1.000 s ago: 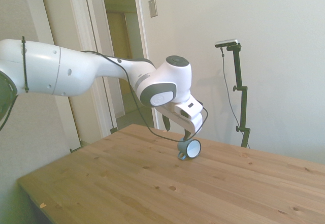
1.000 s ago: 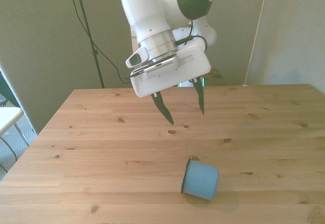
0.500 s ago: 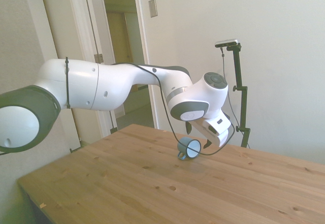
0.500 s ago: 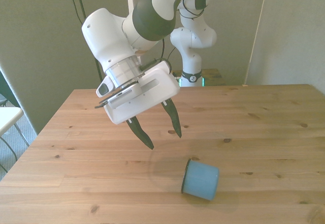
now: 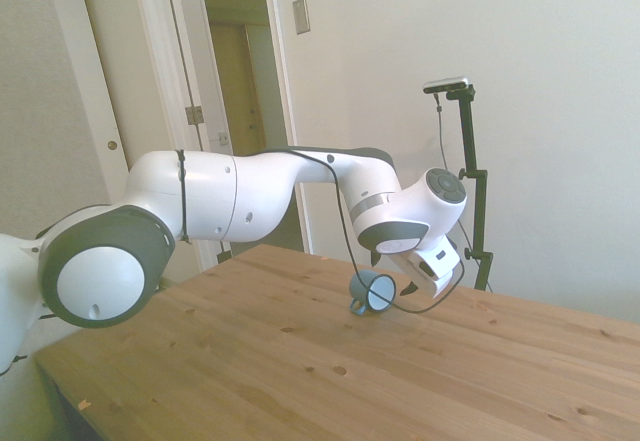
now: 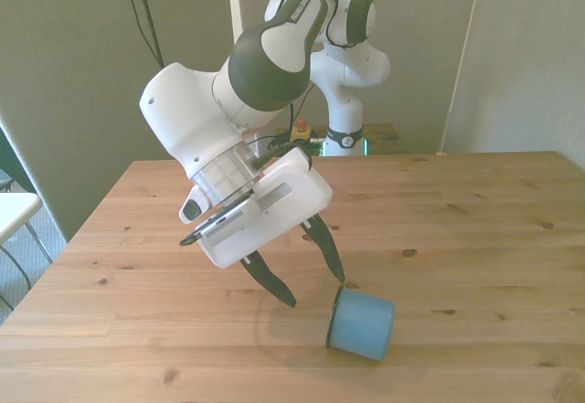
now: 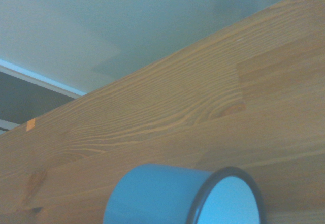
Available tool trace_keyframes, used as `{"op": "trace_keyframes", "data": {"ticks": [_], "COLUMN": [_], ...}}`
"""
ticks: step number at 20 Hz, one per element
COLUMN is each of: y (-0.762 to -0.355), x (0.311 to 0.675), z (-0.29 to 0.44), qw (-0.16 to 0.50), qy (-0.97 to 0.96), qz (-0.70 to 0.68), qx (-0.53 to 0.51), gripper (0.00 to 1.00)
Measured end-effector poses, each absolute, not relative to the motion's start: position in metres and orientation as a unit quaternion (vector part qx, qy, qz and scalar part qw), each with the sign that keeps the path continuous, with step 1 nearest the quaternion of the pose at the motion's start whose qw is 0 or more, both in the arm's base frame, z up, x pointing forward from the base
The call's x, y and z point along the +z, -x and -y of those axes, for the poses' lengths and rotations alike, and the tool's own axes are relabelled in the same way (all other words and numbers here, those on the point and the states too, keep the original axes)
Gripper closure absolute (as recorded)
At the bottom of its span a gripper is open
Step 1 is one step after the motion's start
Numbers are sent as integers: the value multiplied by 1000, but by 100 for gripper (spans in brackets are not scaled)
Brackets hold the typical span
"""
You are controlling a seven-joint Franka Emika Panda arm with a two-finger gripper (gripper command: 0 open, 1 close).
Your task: Flip the mug upright
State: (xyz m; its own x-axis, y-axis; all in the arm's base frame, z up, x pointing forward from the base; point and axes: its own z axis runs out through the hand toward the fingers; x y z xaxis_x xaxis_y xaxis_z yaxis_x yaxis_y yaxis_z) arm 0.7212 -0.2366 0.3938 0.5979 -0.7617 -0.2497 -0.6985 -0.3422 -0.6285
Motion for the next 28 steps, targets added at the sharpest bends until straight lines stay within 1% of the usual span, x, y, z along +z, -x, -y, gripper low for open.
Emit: {"op": "trace_keyframes", "data": {"ticks": [1, 2, 7, 20, 28], "y": [-724, -726, -730, -734, -733], "x": [393, 393, 397, 378, 375], "z": [233, 230, 219, 208, 207], "qw": [363, 365, 375, 387, 390], "qy": [818, 819, 819, 815, 815], "qz": [-444, -441, -432, -431, -429], "qx": [-42, -39, -35, -12, -5], "gripper": [0, 100, 100, 100, 100]}}
